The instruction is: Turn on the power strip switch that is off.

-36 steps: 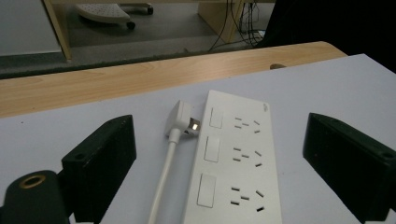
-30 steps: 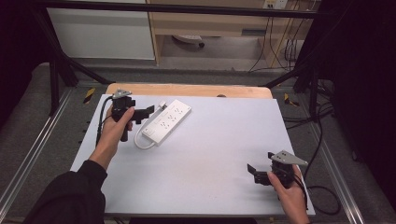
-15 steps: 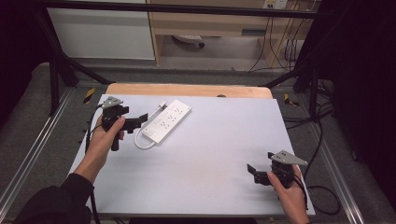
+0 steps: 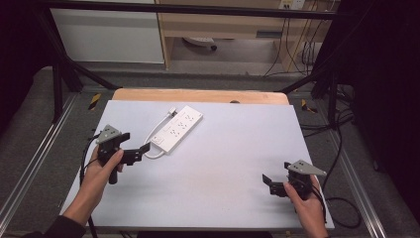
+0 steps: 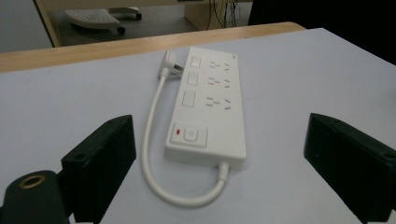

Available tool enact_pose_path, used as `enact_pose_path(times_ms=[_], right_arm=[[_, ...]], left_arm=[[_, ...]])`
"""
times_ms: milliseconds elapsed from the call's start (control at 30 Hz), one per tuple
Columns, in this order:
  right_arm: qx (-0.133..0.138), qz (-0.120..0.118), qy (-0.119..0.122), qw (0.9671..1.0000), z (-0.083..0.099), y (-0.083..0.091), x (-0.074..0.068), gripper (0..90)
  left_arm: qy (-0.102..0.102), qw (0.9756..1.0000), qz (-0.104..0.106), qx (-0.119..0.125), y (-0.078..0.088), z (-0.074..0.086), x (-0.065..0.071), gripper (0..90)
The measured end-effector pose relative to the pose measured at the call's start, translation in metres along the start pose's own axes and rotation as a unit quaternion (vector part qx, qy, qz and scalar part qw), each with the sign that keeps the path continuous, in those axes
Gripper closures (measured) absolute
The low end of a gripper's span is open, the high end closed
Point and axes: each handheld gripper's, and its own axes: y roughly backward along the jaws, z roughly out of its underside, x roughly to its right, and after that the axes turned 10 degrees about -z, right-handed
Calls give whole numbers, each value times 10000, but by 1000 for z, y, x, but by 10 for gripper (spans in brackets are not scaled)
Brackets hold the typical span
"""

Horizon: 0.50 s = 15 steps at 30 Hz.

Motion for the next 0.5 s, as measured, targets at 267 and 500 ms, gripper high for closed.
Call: enact_pose_path(times_ms=[267,500], right_arm=[[-9,8,-9,10000,0,-1,0,26],[-34,31,-2,10000,1,-2,1,26]], left_arm=[[50,9999,-160,36,22,34,-5,93],[82,9998,-185,-13,35,59,-1,94]])
